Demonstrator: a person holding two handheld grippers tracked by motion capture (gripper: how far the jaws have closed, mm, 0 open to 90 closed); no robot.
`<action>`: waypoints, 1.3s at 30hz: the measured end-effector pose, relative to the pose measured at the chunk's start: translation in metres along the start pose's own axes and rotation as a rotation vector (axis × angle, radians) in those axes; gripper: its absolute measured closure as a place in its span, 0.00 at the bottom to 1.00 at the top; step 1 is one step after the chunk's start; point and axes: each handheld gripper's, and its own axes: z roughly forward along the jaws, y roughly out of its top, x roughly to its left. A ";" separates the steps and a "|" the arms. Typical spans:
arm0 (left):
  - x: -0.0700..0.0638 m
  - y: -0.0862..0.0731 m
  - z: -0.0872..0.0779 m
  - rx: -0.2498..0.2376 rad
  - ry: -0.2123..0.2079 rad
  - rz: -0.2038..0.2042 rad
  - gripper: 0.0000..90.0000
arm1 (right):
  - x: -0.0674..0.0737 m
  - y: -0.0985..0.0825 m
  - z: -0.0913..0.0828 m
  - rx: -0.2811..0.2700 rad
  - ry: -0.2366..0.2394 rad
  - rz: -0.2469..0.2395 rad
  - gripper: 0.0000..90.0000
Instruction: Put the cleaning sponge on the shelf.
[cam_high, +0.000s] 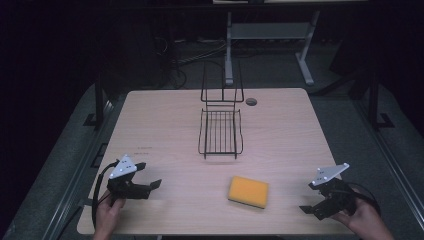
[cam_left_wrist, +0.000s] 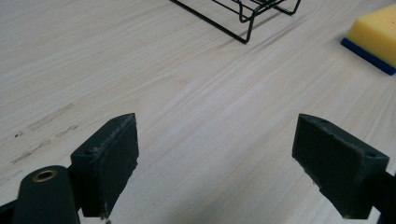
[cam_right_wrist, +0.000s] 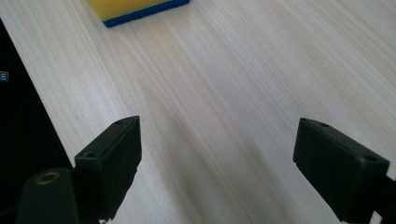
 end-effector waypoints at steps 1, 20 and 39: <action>0.000 0.001 0.001 0.003 0.002 -0.001 0.16 | 0.000 0.000 0.001 0.000 0.001 0.000 0.17; -0.002 -0.001 0.001 0.014 -0.008 0.015 0.16 | 0.010 0.015 0.004 0.011 0.009 -0.047 0.17; -0.002 -0.001 0.000 0.014 -0.005 0.019 0.16 | 0.021 0.034 0.006 0.023 0.019 -0.105 0.17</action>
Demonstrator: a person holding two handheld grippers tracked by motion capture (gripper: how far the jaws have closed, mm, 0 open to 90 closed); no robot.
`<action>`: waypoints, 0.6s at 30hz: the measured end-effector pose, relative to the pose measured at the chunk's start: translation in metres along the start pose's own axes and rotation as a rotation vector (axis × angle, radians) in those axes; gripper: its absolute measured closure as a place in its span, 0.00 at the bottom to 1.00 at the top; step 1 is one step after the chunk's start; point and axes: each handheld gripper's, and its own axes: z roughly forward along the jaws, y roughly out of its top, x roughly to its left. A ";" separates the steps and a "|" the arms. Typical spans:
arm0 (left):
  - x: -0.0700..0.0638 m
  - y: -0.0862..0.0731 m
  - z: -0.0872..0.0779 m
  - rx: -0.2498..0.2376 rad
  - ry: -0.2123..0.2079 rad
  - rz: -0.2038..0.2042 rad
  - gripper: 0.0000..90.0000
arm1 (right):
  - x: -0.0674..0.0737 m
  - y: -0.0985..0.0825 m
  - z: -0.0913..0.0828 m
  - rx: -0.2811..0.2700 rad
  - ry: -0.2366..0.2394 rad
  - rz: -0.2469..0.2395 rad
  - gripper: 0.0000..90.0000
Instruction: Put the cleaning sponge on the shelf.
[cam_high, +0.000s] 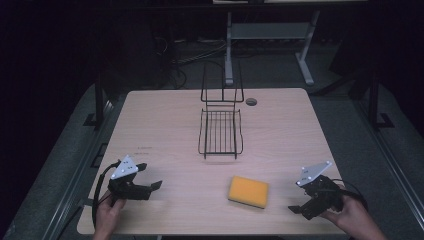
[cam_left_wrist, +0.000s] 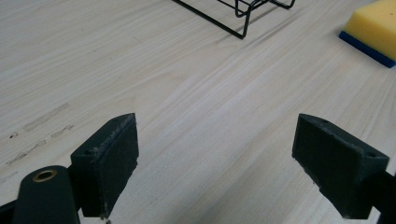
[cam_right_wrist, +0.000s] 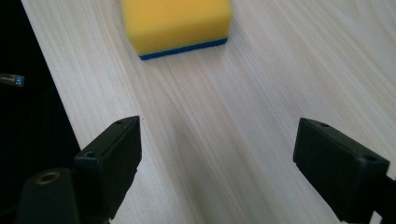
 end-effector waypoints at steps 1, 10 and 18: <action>0.000 0.000 0.000 0.001 0.000 0.000 0.16 | 0.000 0.001 0.000 0.001 0.003 -0.006 0.17; 0.000 0.000 -0.001 -0.005 0.002 -0.007 0.16 | 0.005 0.011 0.003 0.002 0.009 -0.031 0.17; 0.001 -0.001 -0.002 -0.006 0.004 -0.007 0.16 | 0.006 0.017 0.007 0.001 0.018 -0.045 0.17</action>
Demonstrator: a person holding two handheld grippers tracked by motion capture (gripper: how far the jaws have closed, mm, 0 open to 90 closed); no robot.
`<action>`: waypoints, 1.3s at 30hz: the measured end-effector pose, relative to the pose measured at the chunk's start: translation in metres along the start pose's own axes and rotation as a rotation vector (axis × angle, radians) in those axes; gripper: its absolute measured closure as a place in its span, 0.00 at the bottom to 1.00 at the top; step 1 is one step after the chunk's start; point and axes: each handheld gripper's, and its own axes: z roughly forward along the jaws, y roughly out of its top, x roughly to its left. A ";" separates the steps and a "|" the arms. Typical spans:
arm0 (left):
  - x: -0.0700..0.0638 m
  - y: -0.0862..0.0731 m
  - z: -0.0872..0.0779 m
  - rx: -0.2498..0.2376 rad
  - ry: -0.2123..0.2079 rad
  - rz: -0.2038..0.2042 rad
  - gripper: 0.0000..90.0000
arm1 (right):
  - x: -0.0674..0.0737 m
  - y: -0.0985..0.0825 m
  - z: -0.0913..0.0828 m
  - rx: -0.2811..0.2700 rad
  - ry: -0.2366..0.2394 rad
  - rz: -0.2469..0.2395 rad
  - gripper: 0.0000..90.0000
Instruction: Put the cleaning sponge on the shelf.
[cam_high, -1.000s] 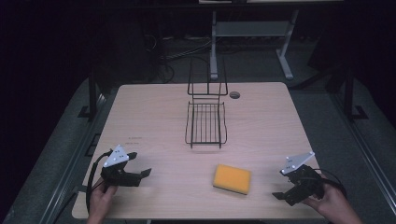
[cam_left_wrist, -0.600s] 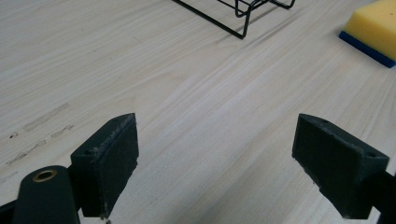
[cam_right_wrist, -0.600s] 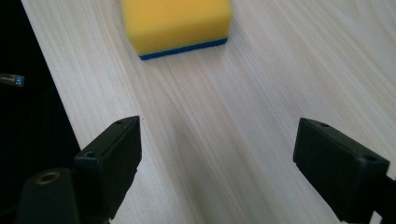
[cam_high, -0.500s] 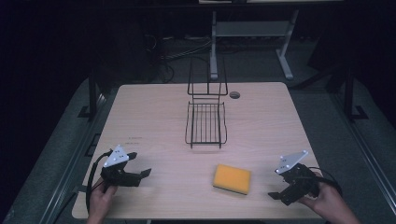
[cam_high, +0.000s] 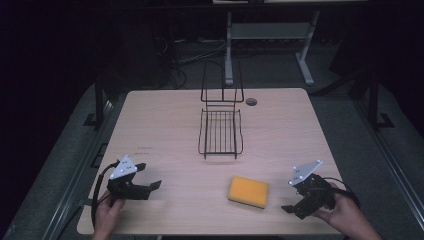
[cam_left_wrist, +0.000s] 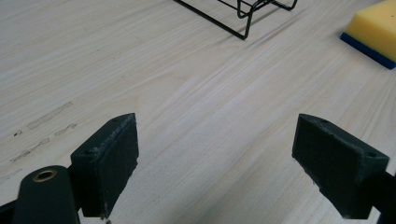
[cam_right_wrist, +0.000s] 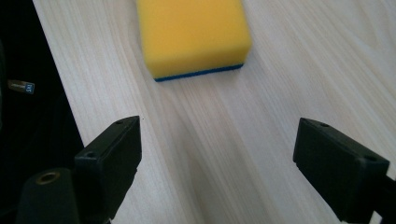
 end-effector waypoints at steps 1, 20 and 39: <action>0.000 0.000 0.000 -0.002 0.000 -0.001 0.16 | 0.000 0.001 0.001 -0.001 0.004 0.002 0.17; 0.002 0.000 -0.003 -0.012 0.002 -0.007 0.16 | 0.003 0.031 0.010 -0.001 0.065 -0.049 0.17; 0.003 -0.001 -0.003 -0.009 -0.003 -0.008 0.16 | 0.004 0.054 0.026 -0.011 0.106 -0.087 0.17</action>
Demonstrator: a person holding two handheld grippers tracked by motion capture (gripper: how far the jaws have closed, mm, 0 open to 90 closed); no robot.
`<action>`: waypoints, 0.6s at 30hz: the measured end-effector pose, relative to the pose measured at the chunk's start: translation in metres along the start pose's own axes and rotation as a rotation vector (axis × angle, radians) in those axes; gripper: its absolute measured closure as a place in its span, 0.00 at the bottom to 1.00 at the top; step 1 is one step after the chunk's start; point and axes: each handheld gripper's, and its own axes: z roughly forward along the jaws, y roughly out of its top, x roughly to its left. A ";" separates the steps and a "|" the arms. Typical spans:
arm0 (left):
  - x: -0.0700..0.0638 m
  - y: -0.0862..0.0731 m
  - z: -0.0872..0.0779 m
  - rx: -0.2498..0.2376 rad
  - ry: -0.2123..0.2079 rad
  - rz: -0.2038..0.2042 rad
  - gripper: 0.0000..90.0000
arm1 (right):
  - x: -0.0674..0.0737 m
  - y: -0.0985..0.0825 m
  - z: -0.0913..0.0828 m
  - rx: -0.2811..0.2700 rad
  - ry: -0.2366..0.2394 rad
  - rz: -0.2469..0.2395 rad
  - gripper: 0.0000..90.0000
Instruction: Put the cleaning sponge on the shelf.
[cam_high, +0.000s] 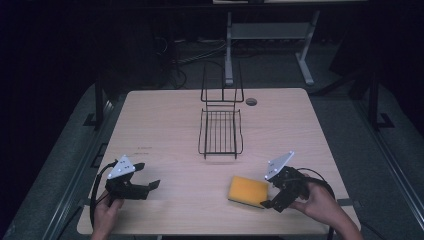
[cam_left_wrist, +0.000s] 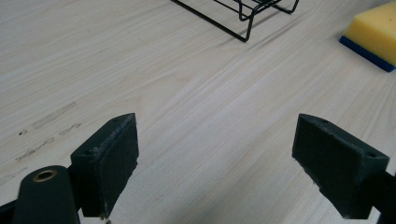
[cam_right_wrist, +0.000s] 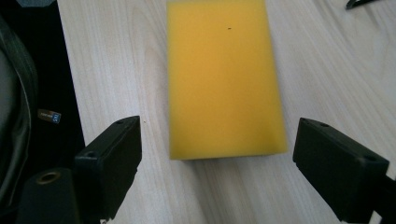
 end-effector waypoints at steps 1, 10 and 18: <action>0.000 0.000 0.000 0.000 0.000 0.000 0.16 | 0.000 0.000 0.000 0.000 0.000 0.000 0.17; 0.000 0.000 0.000 -0.004 0.002 -0.001 0.16 | 0.000 0.011 0.004 0.006 0.000 -0.019 0.17; 0.000 0.000 0.000 -0.004 0.002 -0.004 0.16 | 0.000 0.017 0.011 0.017 0.006 -0.037 0.17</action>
